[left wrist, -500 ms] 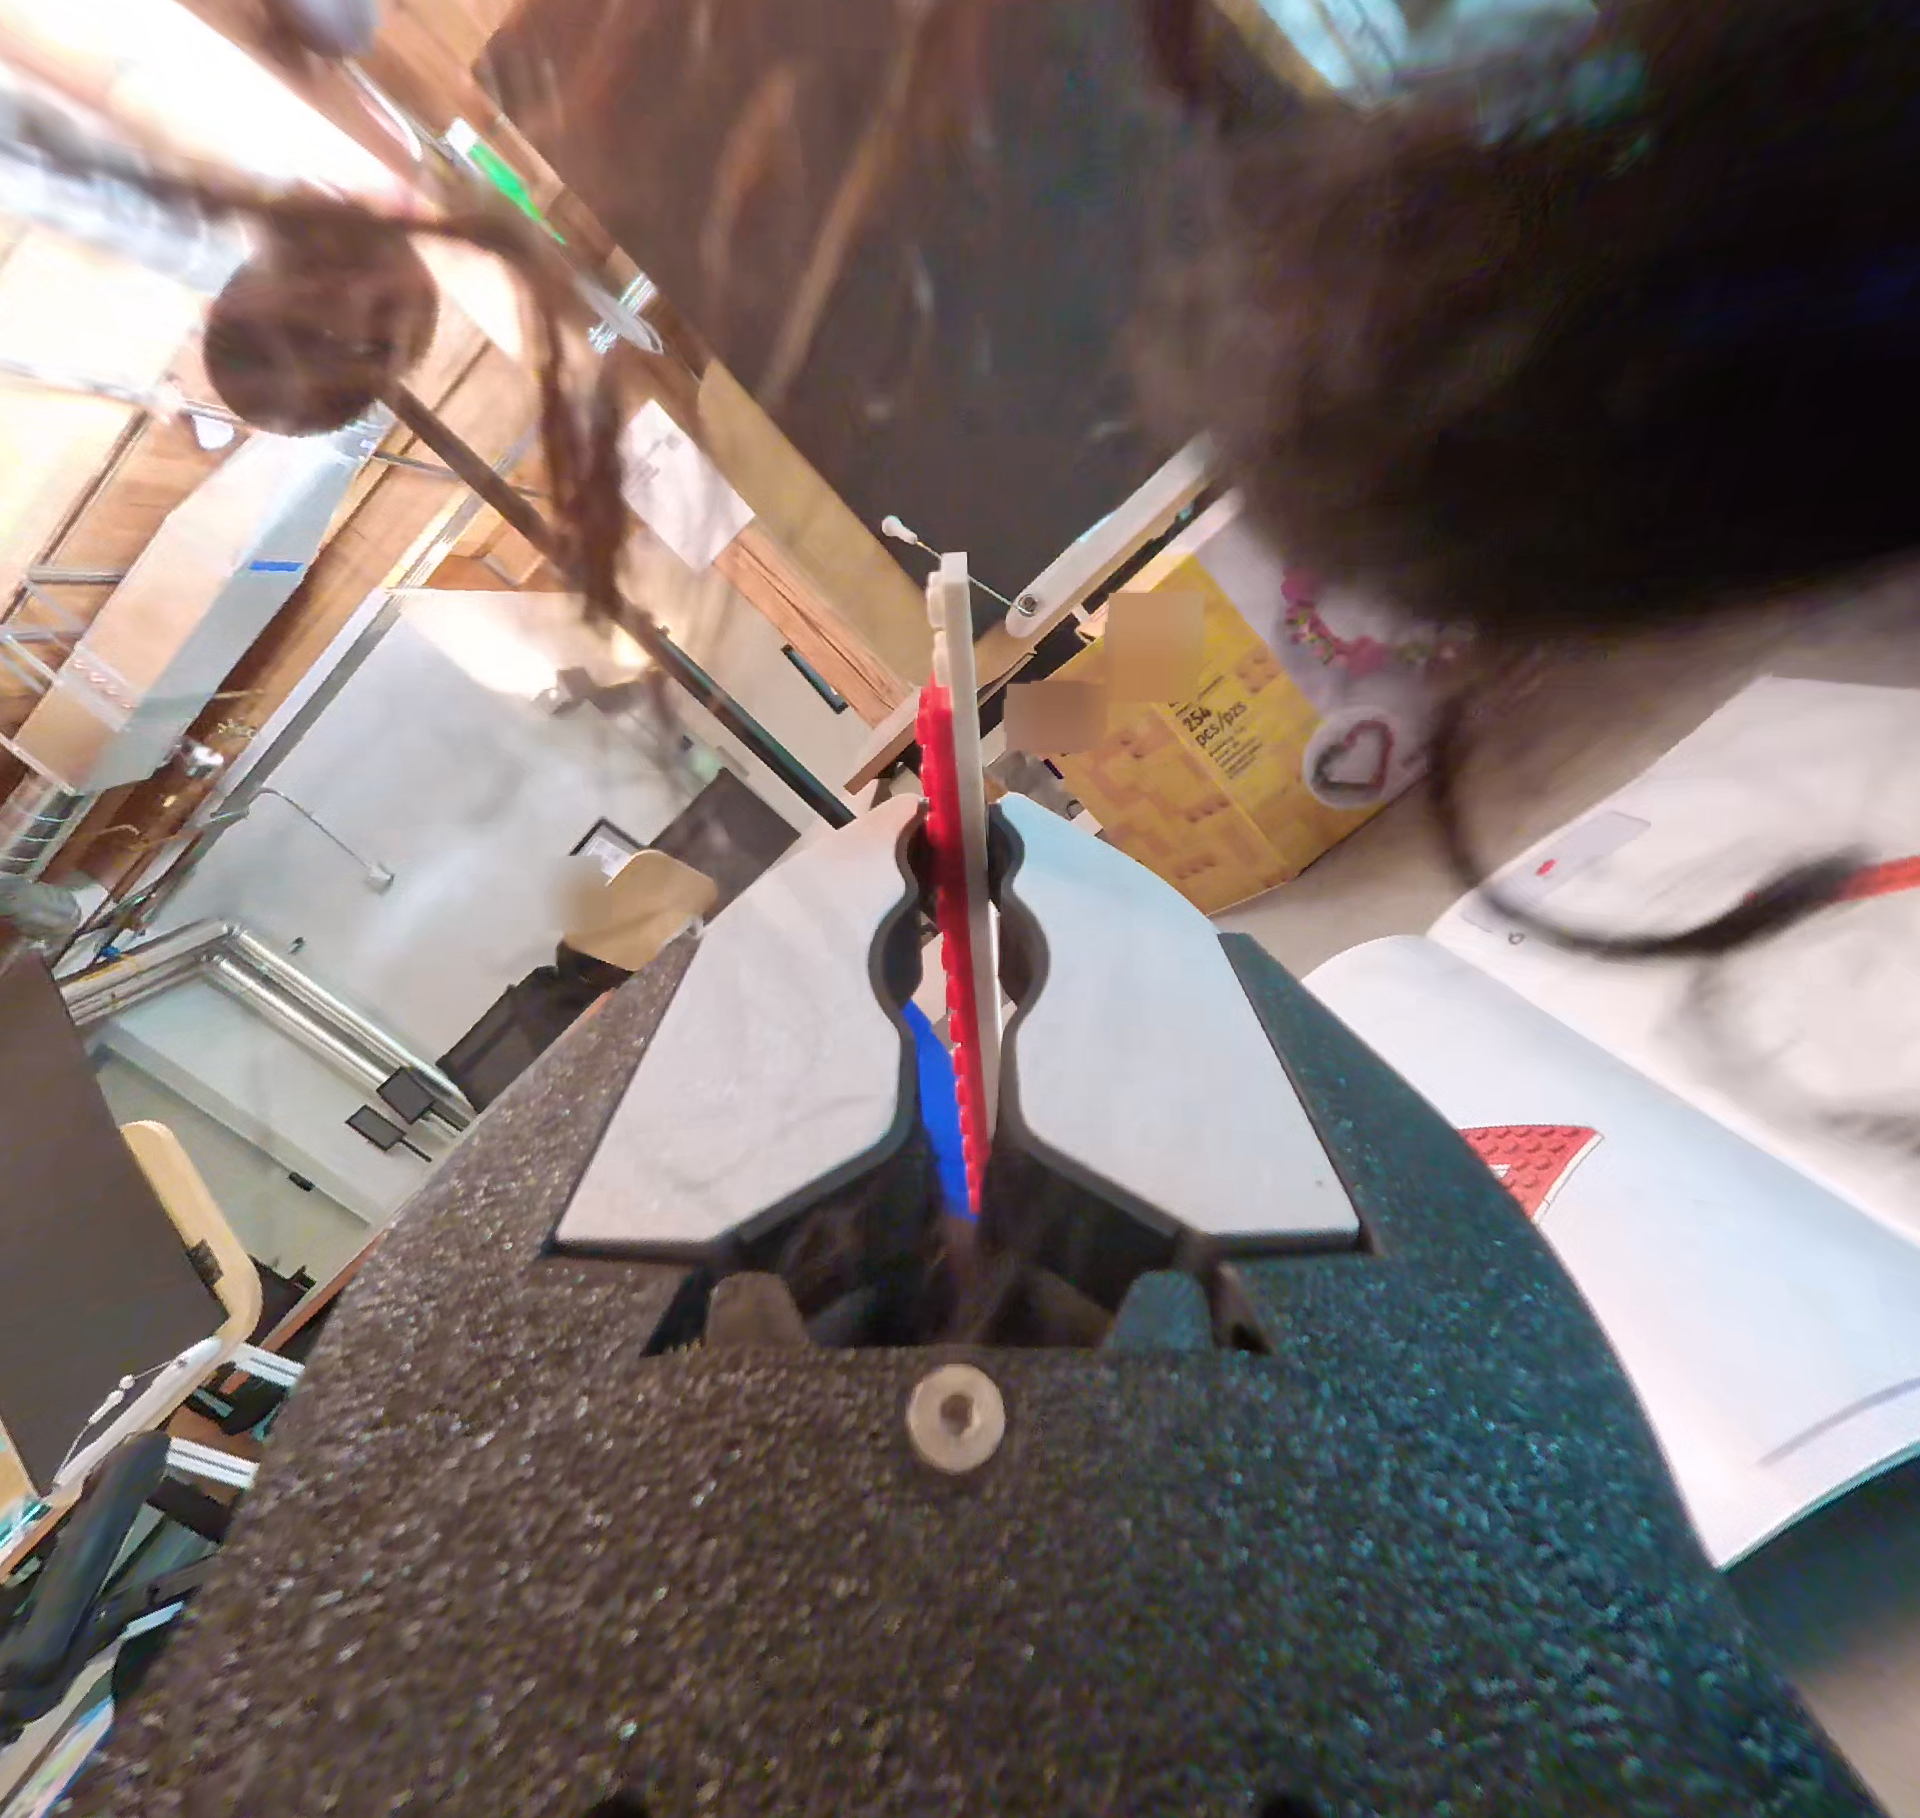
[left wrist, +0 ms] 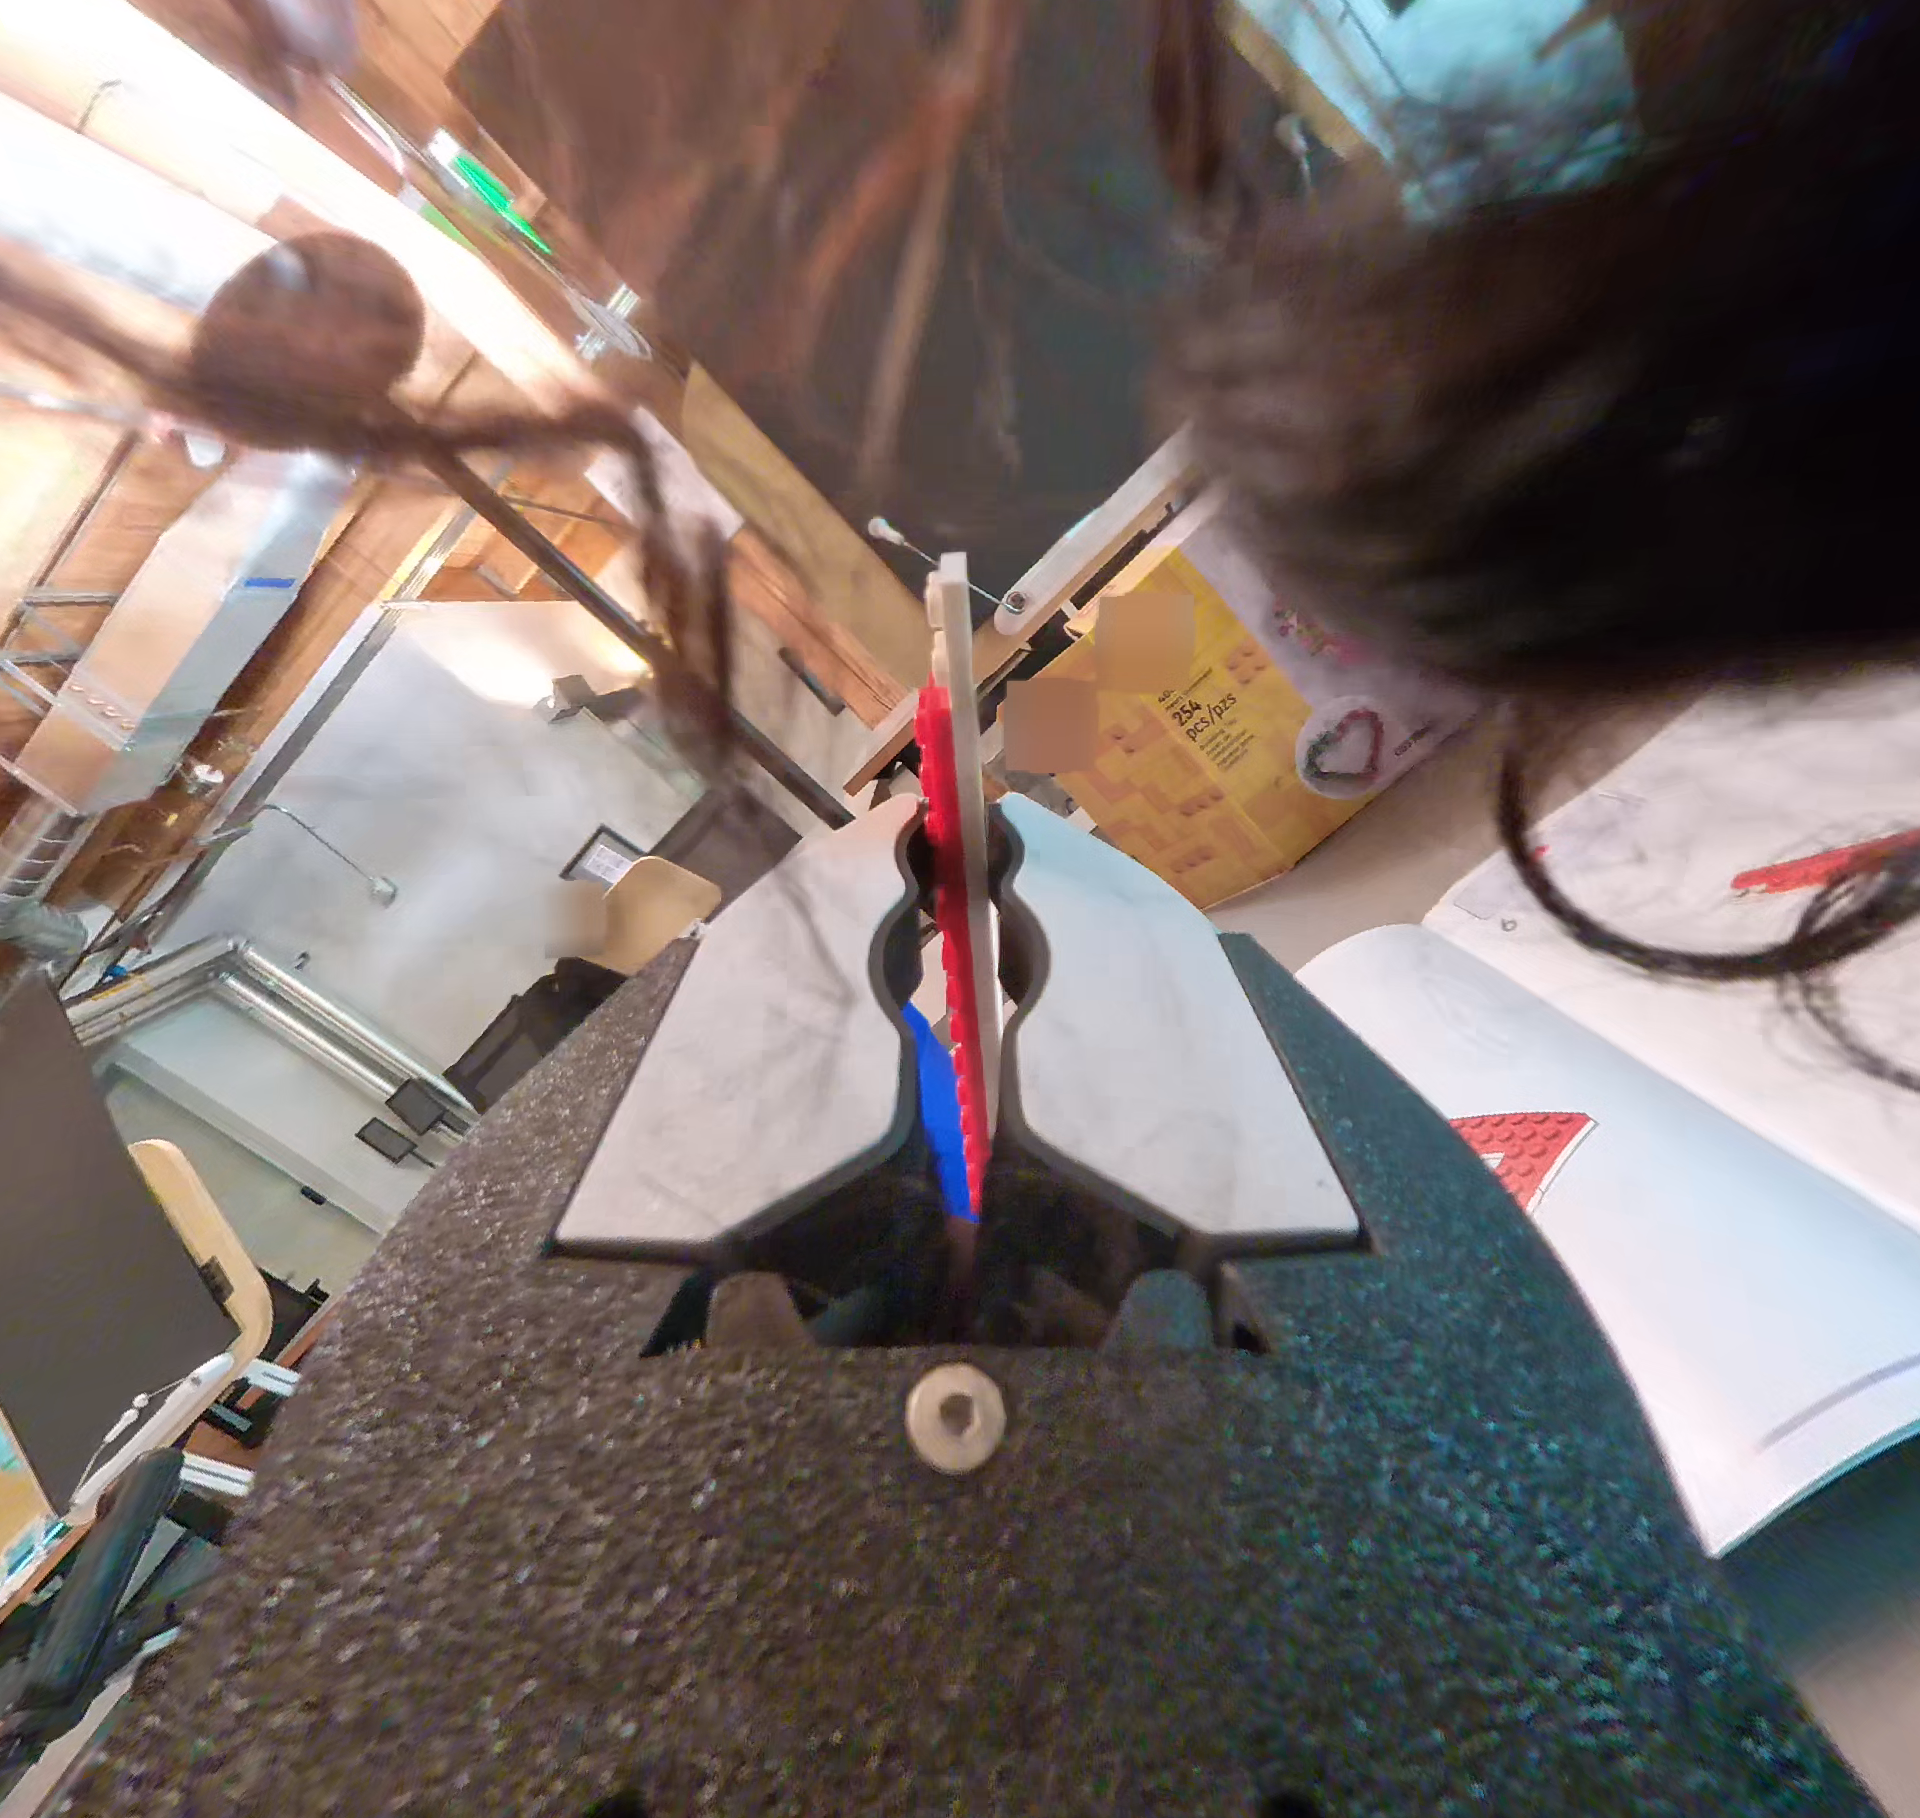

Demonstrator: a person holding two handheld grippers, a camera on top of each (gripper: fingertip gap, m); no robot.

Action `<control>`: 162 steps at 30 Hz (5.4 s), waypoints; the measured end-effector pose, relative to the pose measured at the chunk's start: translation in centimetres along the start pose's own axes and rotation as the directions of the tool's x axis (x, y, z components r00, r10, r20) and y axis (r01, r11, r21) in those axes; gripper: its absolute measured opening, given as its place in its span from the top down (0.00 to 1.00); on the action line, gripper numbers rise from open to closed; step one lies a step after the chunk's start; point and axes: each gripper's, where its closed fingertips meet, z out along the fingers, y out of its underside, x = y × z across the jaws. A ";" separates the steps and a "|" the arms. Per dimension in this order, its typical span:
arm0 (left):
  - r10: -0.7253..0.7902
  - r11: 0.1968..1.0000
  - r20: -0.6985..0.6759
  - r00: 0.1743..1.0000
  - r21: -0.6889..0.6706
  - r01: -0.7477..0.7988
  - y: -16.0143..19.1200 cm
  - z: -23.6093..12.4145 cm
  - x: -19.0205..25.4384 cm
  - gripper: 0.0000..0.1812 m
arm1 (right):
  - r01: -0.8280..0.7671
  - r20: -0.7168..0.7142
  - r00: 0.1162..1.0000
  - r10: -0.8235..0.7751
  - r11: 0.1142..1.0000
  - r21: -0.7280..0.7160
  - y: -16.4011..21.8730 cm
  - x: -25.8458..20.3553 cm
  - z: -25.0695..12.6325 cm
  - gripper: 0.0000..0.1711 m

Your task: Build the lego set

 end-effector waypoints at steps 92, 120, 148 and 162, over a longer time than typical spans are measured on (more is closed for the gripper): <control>0.018 0.999 -0.004 1.000 -0.044 -0.018 2.3 1.0 1.1 0.95 | 0.019 0.171 0.984 -0.058 0.976 0.216 7.6 -4.1 -12.3 1.00; -0.101 0.991 0.099 0.990 0.100 0.091 0.1 -1.3 -3.3 0.95 | 0.176 0.184 0.983 -0.003 0.317 -0.932 20.5 -4.4 -5.8 1.00; -0.099 0.989 0.110 0.989 0.119 0.085 -0.3 -1.6 -3.5 0.95 | 0.902 0.675 0.431 -0.598 0.296 -0.314 16.4 -5.0 -3.8 0.93; -0.107 0.987 0.098 0.989 0.127 0.095 -0.4 -1.6 -3.4 0.95 | 0.937 0.686 0.346 -0.640 0.200 -0.286 17.0 -4.9 -2.7 0.95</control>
